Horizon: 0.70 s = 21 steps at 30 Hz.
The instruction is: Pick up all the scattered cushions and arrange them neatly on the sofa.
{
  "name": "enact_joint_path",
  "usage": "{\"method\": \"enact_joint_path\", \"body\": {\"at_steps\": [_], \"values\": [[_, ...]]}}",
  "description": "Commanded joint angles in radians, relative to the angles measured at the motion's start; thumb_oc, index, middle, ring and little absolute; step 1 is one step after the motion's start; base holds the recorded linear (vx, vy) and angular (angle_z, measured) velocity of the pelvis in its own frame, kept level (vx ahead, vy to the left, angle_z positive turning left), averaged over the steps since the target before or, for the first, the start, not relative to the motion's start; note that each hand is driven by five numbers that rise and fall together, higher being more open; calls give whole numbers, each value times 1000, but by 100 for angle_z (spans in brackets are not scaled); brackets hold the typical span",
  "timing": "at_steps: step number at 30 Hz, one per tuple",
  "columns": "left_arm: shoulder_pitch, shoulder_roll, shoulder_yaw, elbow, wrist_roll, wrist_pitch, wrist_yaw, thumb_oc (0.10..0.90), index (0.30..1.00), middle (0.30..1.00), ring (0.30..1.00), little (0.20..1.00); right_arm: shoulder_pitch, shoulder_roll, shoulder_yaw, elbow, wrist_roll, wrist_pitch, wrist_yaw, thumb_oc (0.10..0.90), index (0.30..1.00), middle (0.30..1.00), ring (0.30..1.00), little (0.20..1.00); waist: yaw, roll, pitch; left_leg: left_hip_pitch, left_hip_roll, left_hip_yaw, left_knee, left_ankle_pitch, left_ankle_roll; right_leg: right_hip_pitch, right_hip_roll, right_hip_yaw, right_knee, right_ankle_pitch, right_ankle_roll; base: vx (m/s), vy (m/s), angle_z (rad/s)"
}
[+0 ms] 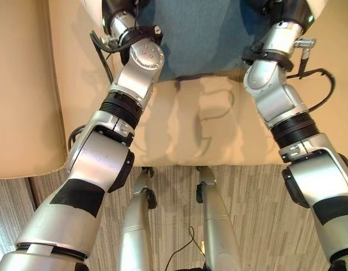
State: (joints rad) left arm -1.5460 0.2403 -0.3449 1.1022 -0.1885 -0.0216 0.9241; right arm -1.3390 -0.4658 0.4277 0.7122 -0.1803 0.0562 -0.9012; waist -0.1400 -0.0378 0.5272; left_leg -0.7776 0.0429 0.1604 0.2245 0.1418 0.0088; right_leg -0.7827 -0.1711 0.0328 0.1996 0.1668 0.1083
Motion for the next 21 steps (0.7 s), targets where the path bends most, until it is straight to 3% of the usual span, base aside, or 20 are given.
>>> {"method": "enact_joint_path", "body": {"at_steps": [1, 8, 11, 12, 16, 21], "values": [[-106, -21, -21, 59, 90, -15, -2, 800, 900, 900, 900, 900, -142, 42, -41, -18, 82, -43, -61, 800, 900, 900, 900, 900, -8, 9, -122, -15, -18, -47, -19, -166, -30, -15, 23, -53, 1, -128, 7, 0, 0, 0], [-58, -21, 9, 37, 58, -20, -49, 800, 900, 900, 900, 900, -55, 2, -105, -117, 173, -134, -18, 800, 900, 900, 900, 900, -19, 10, -121, -10, -22, -54, -10, -177, -25, -23, 26, -51, 16, -129, 6, 0, 0, 0], [-49, -15, 24, 14, 33, -25, -71, 800, 900, 900, 900, 900, -3, -11, -185, -155, 271, -225, -8, 800, 900, 900, 900, 900, -23, 13, -121, -1, -24, -54, -2, -185, -23, -18, 28, -51, 29, -136, 3, -24, -2, 0], [-60, -3, 26, 11, 35, -26, -75, 800, 900, 900, 900, 900, 10, -5, -242, -147, 344, -287, -27, 800, 900, 900, 900, 900, -25, 14, -117, -6, -26, -44, 0, -162, -18, -24, 24, -62, 33, -118, -5, 0, 0, 0], [-85, 22, 20, 4, 23, -27, -87, 800, 900, 900, 900, 900, 0, -16, -258, -119, 390, -303, -23, 800, 900, 900, 900, 900, -21, 15, -124, 9, -26, -59, -5, -186, -22, -13, 28, -54, 35, -142, 1, 24, -4, 2], [-88, 53, 16, -39, -15, -37, -121, 800, 900, 900, 900, 900, 1, -47, -226, -62, 440, -247, 27, 800, 900, 900, 900, 900, -14, 14, -119, -2, -24, -47, -8, -162, -19, -19, 22, -71, 21, -121, -4, -28, -7, -1]]}}
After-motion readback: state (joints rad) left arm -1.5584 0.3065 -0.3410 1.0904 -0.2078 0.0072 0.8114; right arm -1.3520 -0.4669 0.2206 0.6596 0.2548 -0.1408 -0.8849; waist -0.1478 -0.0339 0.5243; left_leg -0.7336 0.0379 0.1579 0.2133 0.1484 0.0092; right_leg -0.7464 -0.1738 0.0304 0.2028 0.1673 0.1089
